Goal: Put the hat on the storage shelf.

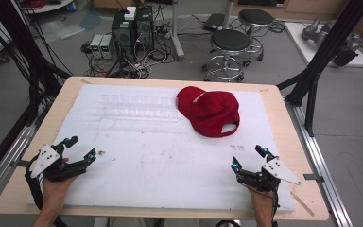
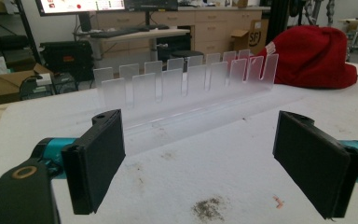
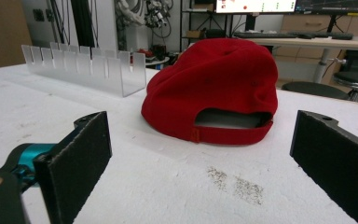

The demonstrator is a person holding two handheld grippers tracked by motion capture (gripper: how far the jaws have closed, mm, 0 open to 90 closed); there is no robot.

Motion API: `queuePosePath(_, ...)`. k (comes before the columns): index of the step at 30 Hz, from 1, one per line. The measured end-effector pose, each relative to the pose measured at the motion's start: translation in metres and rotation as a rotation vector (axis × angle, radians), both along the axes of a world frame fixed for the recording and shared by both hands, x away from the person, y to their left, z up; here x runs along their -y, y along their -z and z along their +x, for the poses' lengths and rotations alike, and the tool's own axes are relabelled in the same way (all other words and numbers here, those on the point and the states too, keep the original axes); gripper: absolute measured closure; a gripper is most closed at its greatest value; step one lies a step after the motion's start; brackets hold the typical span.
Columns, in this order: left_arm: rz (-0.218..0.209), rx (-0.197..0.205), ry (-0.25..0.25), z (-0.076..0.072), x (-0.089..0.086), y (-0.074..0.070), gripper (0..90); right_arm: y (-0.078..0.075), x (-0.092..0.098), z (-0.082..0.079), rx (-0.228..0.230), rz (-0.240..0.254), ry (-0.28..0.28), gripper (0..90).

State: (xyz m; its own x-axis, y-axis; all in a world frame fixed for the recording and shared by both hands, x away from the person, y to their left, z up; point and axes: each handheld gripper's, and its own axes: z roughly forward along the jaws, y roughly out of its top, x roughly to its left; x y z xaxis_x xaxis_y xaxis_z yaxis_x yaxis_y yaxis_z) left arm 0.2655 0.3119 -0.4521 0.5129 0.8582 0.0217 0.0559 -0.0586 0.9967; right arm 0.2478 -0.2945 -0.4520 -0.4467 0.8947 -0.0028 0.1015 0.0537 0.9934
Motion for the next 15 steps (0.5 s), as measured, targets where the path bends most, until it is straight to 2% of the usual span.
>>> queuePosePath(4,-0.013,-0.001,-0.004,0.0001,-0.0011,0.0002,16.9,0.0002,0.0010,-0.0003,0.005,0.013,-0.001,4.2)
queuePosePath(11,-0.007,0.002,-0.001,-0.0001,-0.0010,0.0002,16.9,0.0006,0.0020,-0.0016,0.024,0.015,-0.002,4.1)
queuePosePath(15,-0.010,0.002,-0.003,-0.0001,-0.0015,0.0002,16.9,0.0005,0.0021,-0.0017,0.016,0.024,-0.003,4.1)
